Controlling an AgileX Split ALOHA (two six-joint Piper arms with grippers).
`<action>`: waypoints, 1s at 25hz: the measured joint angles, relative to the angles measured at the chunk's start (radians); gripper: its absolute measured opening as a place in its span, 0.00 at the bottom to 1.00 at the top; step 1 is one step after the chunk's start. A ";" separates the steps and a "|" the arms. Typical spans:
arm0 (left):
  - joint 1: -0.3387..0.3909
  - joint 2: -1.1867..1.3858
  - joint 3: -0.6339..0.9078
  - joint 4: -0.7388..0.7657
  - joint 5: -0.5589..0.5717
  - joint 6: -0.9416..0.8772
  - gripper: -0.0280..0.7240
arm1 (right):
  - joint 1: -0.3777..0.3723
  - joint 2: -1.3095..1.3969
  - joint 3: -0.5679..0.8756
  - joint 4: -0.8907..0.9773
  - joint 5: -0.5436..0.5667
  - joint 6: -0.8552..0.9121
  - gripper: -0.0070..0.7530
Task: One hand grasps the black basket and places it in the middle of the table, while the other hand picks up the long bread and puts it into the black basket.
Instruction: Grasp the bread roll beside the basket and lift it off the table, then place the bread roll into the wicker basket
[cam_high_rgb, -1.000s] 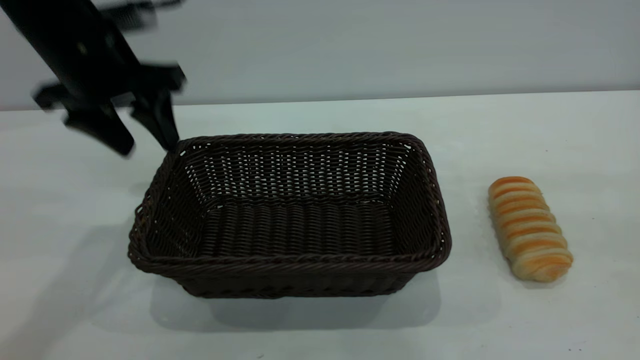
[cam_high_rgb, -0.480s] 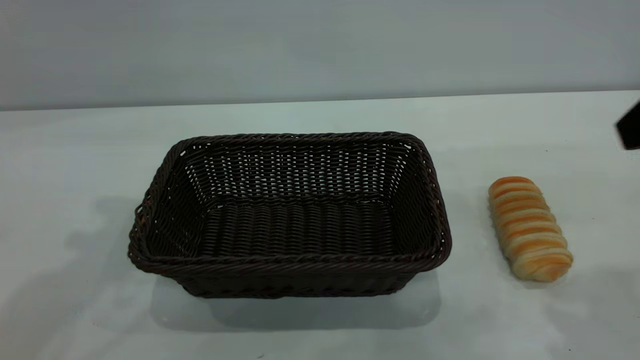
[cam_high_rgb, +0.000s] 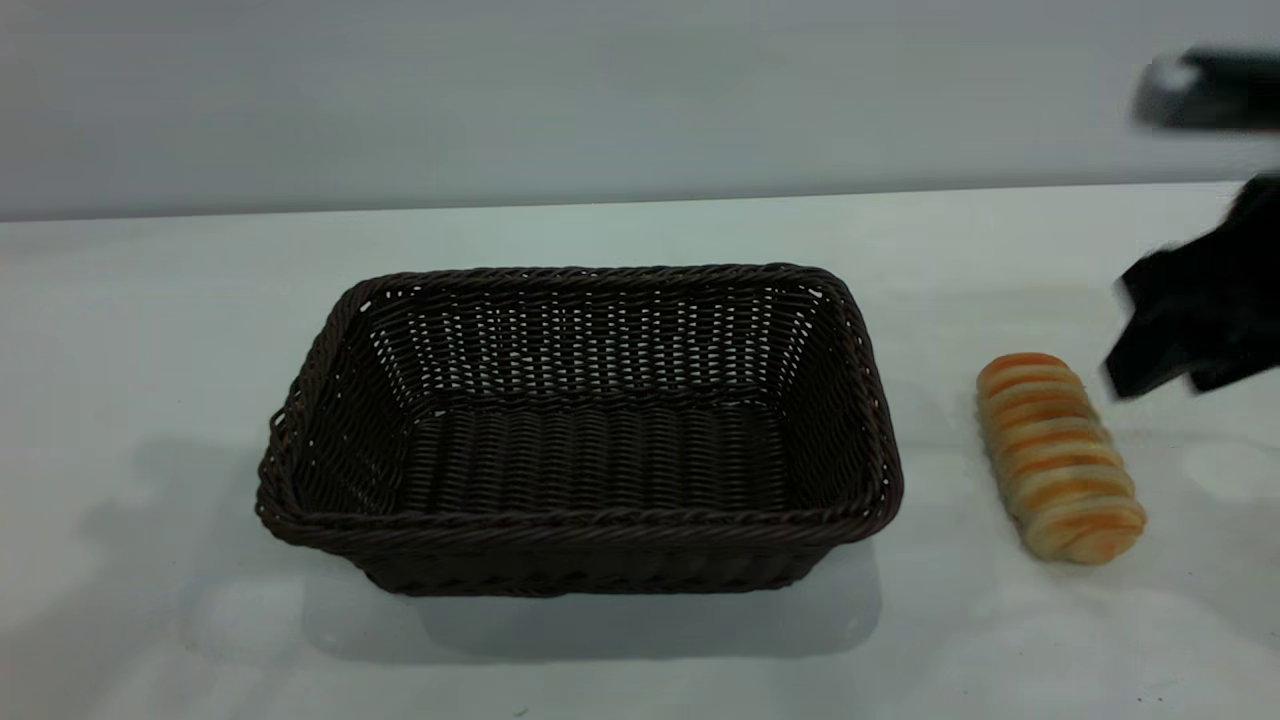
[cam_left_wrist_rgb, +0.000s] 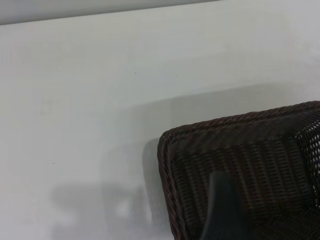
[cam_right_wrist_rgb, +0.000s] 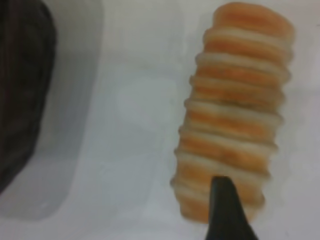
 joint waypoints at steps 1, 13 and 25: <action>0.000 -0.001 0.000 0.000 0.009 0.000 0.73 | 0.016 0.041 -0.008 0.009 -0.023 -0.012 0.59; 0.000 -0.002 0.000 0.001 0.062 0.000 0.73 | 0.069 0.255 -0.097 0.045 -0.081 -0.032 0.13; 0.000 -0.002 0.000 0.001 0.069 0.000 0.73 | 0.182 -0.046 -0.267 0.079 0.319 -0.032 0.08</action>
